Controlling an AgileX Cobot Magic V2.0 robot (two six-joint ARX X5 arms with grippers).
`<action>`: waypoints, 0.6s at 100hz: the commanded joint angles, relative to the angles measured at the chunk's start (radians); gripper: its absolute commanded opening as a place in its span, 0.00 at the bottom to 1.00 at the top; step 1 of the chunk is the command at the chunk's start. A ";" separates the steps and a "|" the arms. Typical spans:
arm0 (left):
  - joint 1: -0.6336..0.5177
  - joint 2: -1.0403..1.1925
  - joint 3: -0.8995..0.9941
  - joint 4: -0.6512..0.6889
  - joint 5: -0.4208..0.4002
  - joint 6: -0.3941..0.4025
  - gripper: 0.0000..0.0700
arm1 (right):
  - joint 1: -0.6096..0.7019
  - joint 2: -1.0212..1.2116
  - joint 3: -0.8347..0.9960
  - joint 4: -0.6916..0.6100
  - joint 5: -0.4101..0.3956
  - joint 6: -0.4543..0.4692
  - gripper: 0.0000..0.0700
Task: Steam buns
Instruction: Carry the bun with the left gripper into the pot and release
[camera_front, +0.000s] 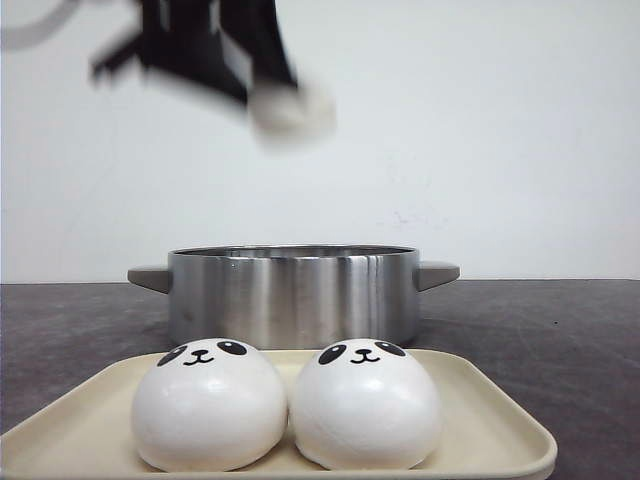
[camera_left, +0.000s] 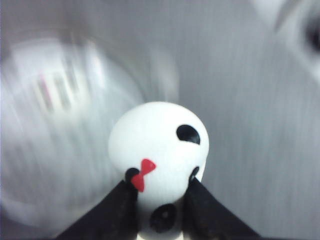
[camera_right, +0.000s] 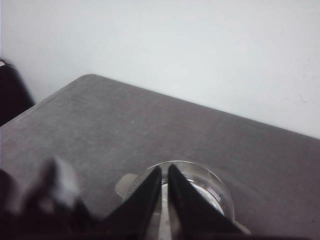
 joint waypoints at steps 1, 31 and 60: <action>0.006 0.026 0.039 0.020 -0.029 0.063 0.01 | 0.011 0.010 0.015 0.019 0.003 0.003 0.02; 0.190 0.195 0.201 0.017 -0.024 0.150 0.01 | 0.011 0.010 0.015 0.030 0.004 -0.001 0.02; 0.279 0.437 0.205 0.003 0.083 0.148 0.01 | 0.011 0.011 0.011 0.009 0.004 -0.001 0.02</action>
